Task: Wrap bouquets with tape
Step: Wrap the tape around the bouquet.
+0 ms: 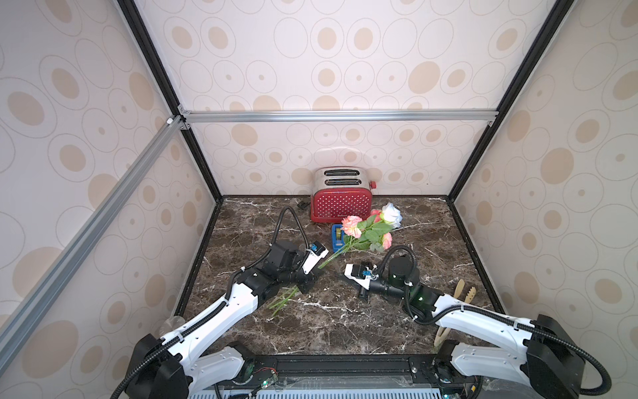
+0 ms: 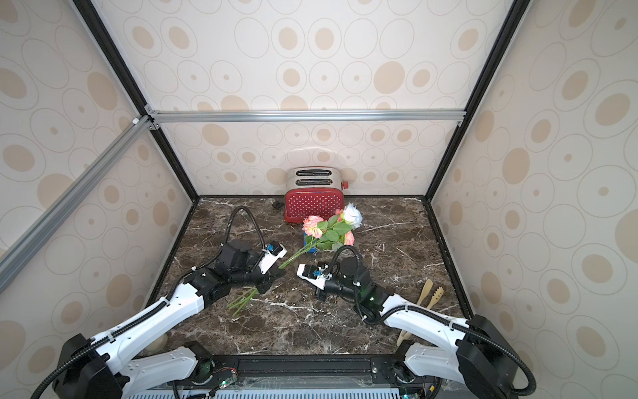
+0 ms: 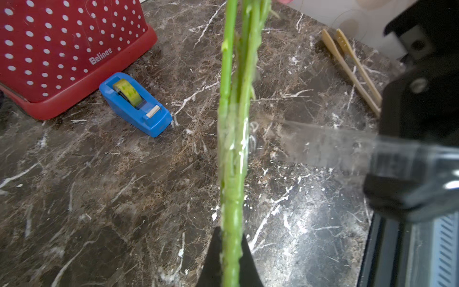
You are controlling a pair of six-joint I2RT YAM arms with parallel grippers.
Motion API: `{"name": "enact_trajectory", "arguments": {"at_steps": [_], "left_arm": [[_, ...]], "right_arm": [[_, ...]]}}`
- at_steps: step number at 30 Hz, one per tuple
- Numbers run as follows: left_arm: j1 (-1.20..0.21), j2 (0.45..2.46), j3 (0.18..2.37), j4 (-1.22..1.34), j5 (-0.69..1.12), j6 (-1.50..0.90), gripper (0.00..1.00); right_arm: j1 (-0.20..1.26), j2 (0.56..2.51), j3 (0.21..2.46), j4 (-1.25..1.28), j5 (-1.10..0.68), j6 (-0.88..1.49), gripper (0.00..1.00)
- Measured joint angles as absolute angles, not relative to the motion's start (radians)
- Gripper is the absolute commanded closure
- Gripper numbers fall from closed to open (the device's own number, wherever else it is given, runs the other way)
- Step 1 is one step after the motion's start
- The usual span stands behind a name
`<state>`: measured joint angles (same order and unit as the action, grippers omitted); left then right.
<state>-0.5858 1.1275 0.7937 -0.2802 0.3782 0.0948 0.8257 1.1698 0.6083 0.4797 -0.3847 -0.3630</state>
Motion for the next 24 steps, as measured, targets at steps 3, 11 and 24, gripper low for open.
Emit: {"name": "enact_trajectory", "arguments": {"at_steps": [3,11,24], "left_arm": [[-0.591,1.143,0.802,-0.281,0.324,0.118,1.0],[-0.603,1.148,0.805,-0.278,0.206,0.155,1.0],[-0.617,1.085,0.751,-0.257,0.207,0.226,1.0]], "right_arm": [[0.833,1.228,0.689,0.461,-0.335,-0.327,1.0],[0.888,1.322,0.808,0.399,-0.148,-0.27,1.0],[0.892,1.43,0.931,0.331,0.001,-0.194,0.98]]}}
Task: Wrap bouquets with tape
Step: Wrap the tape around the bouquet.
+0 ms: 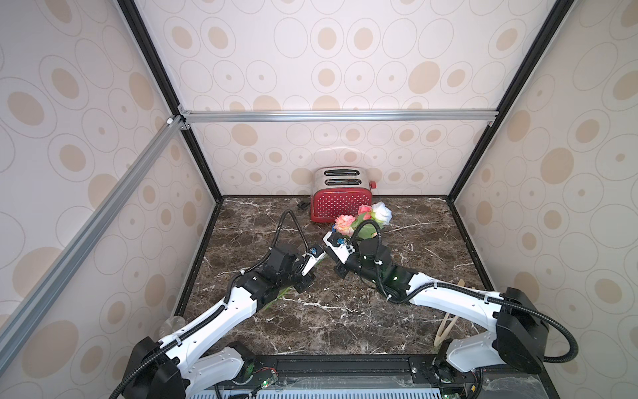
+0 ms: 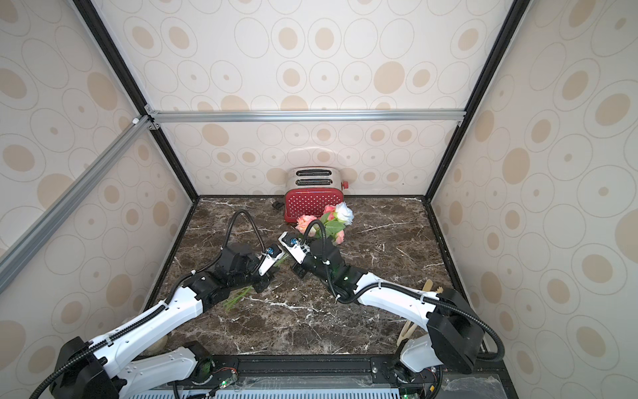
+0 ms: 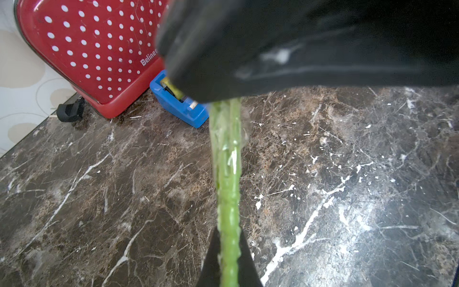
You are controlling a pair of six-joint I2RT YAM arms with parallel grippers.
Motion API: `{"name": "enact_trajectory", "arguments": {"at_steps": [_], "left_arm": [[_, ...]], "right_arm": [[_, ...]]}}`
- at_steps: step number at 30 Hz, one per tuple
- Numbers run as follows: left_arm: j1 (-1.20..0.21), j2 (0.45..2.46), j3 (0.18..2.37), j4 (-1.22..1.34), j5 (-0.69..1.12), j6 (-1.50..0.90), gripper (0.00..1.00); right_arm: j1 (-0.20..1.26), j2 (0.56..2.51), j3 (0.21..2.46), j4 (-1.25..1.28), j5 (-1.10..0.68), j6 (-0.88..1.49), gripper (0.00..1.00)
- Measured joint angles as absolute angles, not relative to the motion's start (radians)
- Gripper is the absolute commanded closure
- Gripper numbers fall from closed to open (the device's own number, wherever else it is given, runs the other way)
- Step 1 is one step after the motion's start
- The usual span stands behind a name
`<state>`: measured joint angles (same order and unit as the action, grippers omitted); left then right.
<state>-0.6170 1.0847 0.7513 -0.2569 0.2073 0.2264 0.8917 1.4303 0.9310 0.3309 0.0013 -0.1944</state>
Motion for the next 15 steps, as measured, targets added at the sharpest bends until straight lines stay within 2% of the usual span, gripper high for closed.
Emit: {"name": "enact_trajectory", "arguments": {"at_steps": [4,6,8,15], "left_arm": [[-0.618,1.082,0.744,-0.249,0.217,0.24,1.0],[-0.616,1.081,0.743,-0.246,0.216,0.241,1.0],[-0.615,1.081,0.743,-0.236,0.222,0.242,1.0],[-0.614,1.081,0.741,-0.227,0.222,0.237,1.0]], "right_arm": [[0.893,1.452,0.971,0.284,-0.004,-0.182,0.86],[0.895,1.461,0.991,0.248,-0.004,-0.179,0.64],[0.897,1.471,1.009,0.221,0.002,-0.175,0.54],[0.903,1.485,1.063,0.134,0.055,-0.195,0.45]]}}
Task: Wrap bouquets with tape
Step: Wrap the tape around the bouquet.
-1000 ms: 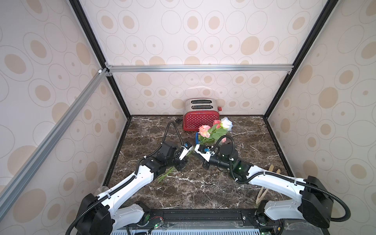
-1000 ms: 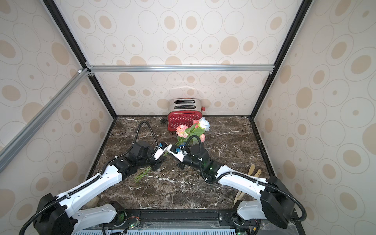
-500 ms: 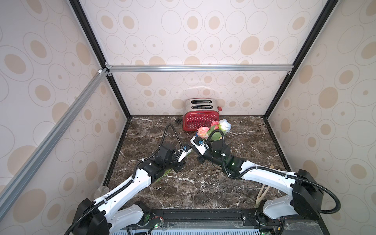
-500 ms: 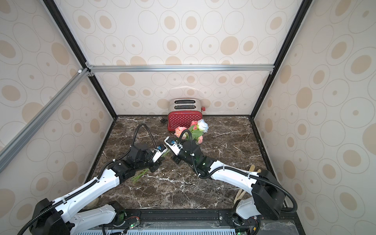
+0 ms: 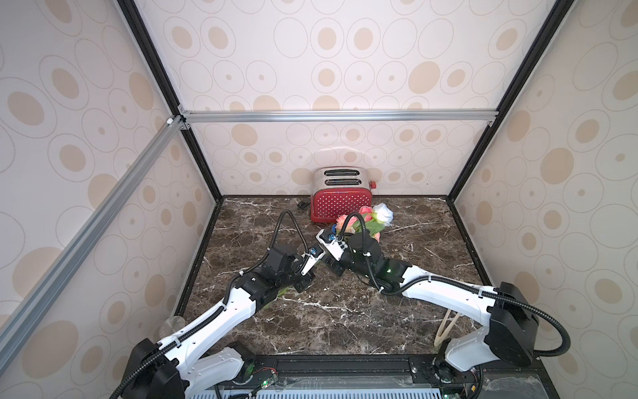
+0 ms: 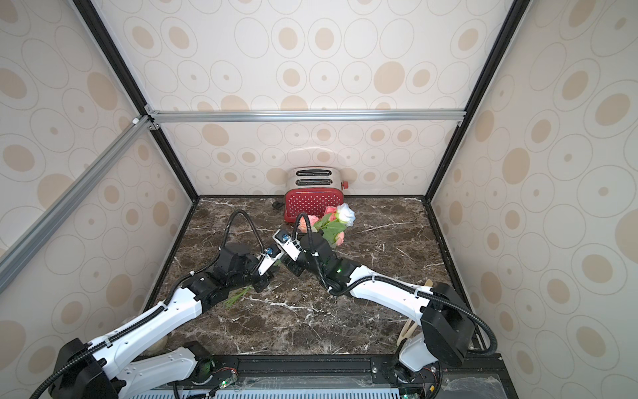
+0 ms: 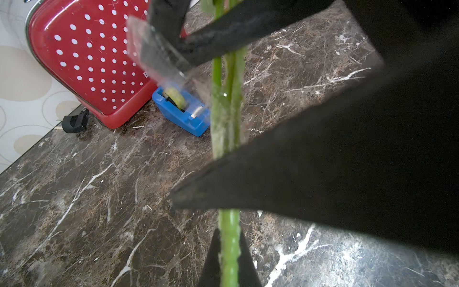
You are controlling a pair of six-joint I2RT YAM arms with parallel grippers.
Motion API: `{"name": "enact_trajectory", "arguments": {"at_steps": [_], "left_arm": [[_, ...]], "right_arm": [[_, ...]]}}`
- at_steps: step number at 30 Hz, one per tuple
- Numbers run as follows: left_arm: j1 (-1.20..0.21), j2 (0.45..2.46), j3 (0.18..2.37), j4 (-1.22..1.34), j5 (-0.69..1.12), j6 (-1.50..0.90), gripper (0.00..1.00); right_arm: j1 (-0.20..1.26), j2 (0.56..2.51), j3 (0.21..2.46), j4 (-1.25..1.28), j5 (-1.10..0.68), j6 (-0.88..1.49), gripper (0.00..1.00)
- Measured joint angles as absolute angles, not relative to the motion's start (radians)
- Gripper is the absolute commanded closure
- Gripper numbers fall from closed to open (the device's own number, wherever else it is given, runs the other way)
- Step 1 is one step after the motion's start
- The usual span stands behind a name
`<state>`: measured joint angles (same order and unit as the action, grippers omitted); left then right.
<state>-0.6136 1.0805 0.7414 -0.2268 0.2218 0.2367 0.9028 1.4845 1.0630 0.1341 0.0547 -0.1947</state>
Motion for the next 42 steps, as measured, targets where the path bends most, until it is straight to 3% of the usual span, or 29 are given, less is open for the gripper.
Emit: {"name": "enact_trajectory", "arguments": {"at_steps": [7,18,21,23,24,42], "left_arm": [[-0.606,1.073,0.739,-0.201,0.221,0.216,1.0],[-0.601,1.078,0.734,-0.2,0.221,0.18,1.0],[-0.603,1.084,0.734,-0.201,0.222,0.18,1.0],[-0.605,1.091,0.734,-0.205,0.23,0.181,1.0],[-0.607,1.095,0.733,-0.207,0.233,0.181,1.0],[-0.63,1.113,0.731,-0.202,0.28,0.162,1.0]], "right_arm": [[0.904,1.504,1.143,0.052,0.094,-0.266,0.36],[0.902,1.533,1.214,-0.023,0.127,-0.428,0.37],[0.897,1.532,1.212,-0.016,0.107,-0.48,0.3],[0.891,1.526,1.193,0.008,0.097,-0.517,0.04],[0.889,1.52,1.184,0.012,0.091,-0.525,0.0],[0.902,1.279,1.106,-0.037,0.017,-0.61,0.02]]}}
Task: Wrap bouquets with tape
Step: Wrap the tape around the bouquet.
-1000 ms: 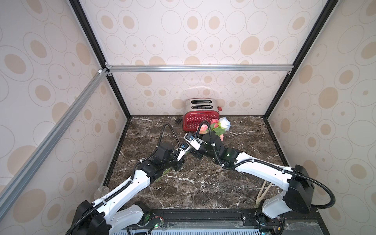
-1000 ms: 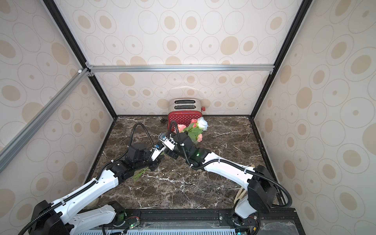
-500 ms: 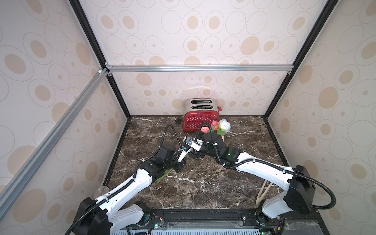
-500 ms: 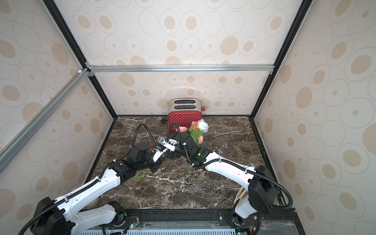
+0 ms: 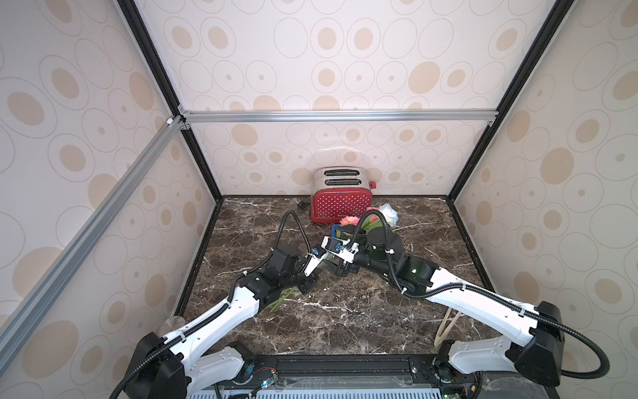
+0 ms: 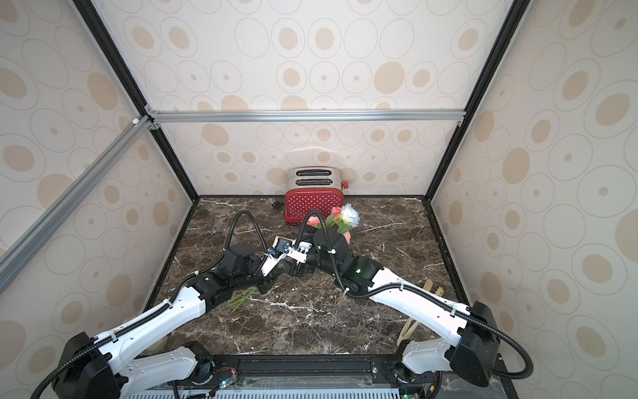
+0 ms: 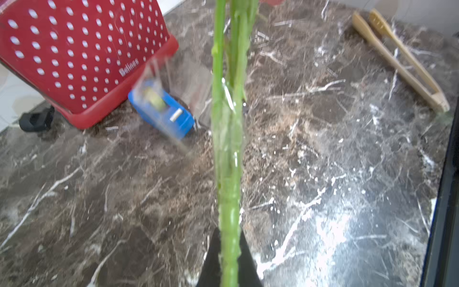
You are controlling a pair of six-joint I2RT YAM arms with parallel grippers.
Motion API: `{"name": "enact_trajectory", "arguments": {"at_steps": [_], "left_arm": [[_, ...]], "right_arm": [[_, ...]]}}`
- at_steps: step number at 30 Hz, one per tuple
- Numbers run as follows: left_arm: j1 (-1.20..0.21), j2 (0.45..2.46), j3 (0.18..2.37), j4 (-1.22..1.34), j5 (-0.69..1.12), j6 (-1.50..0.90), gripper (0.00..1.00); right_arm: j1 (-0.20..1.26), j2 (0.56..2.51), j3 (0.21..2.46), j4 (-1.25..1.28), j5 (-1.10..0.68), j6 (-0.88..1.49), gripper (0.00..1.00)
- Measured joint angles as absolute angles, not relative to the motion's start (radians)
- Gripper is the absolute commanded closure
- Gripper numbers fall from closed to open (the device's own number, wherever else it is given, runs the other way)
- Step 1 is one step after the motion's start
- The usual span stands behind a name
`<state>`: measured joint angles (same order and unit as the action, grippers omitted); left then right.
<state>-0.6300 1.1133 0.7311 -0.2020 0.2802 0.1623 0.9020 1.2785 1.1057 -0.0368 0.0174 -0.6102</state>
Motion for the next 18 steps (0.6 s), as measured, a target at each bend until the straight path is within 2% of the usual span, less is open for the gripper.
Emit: {"name": "enact_trajectory", "arguments": {"at_steps": [7,10,18], "left_arm": [[-0.63,1.123,0.724,-0.227,0.265,0.152,1.0],[-0.63,1.123,0.724,-0.226,0.27,0.145,1.0],[-0.63,1.068,0.724,-0.203,0.416,0.063,1.0]], "right_arm": [[0.901,1.154,1.101,-0.049,0.022,-0.587,0.04],[0.901,1.08,1.066,-0.052,0.023,-0.533,0.11],[0.901,0.773,0.717,0.073,-0.002,-0.351,0.26]]}}
